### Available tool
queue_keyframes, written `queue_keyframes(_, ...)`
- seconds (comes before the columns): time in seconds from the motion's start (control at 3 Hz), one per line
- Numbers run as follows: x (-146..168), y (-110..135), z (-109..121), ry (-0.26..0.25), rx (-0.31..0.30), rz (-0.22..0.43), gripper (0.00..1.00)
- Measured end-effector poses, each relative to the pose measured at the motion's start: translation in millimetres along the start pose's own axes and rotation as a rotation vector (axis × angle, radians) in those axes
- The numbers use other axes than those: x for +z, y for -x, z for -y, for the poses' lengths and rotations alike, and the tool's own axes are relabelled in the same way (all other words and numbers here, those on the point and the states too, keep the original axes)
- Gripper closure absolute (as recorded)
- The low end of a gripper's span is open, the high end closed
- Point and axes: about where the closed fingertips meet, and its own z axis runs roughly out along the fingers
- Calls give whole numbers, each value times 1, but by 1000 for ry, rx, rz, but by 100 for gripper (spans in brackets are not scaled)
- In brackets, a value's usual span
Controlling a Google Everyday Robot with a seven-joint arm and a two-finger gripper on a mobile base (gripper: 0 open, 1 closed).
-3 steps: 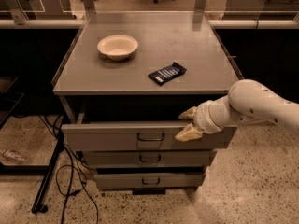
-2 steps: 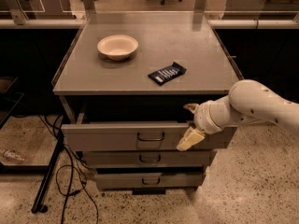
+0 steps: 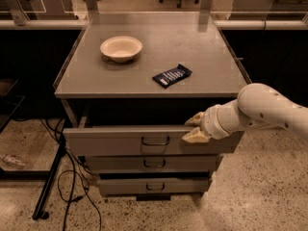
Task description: Open top drawer
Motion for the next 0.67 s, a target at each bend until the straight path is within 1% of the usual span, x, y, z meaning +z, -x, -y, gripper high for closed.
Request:
queue_keyframes(0.33, -10, -5, -11, 15, 7, 19, 81)
queue_keyframes(0.67, -30, -15, -27, 23, 19, 41, 100)
